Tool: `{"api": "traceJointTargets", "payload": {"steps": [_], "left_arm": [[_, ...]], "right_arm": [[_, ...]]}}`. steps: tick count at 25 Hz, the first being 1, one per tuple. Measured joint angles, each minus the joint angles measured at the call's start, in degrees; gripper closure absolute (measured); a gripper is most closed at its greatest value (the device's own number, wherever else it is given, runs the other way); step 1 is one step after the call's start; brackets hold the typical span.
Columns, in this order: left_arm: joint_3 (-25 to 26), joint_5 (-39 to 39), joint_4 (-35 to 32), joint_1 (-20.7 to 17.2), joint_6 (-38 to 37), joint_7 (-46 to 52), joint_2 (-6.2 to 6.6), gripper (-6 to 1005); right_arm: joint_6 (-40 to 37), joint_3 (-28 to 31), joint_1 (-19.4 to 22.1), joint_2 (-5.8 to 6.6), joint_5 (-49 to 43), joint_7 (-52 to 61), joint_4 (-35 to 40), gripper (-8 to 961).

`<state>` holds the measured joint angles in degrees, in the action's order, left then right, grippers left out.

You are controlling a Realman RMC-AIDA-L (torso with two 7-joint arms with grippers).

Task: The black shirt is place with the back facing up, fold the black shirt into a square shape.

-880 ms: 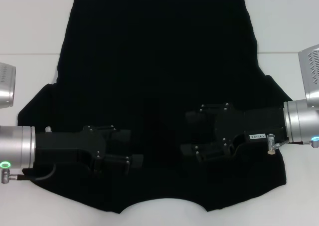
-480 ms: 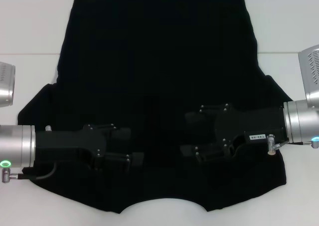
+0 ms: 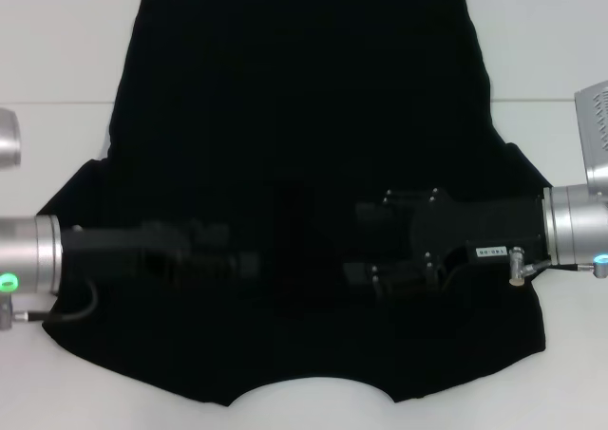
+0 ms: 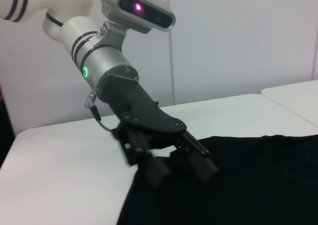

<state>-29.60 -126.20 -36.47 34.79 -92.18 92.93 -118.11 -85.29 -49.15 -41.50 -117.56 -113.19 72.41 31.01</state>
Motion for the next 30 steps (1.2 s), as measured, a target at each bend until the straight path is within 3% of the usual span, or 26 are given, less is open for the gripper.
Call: {"api": "traceJointTargets", "payload": {"steps": [9,15,30], "left_arm": [[0.5,-2.5,-6.4,0.0,8.3,20.3,1.93,93],[3.8,-11.4,-11.2,-0.6,9.0,31.1,3.21,94],[6.2,-22.9,-12.2,-0.9,17.4,41.7,3.58,92]], "right_arm": [[2.3,1.0,-1.2,-1.31,0.6,1.9,0.0,69],[4.2,1.0,-1.4,-1.77,2.7,1.7,0.1,68],[4.7,1.6,-1.5,-1.87,3.1,1.7,0.1,68]]}}
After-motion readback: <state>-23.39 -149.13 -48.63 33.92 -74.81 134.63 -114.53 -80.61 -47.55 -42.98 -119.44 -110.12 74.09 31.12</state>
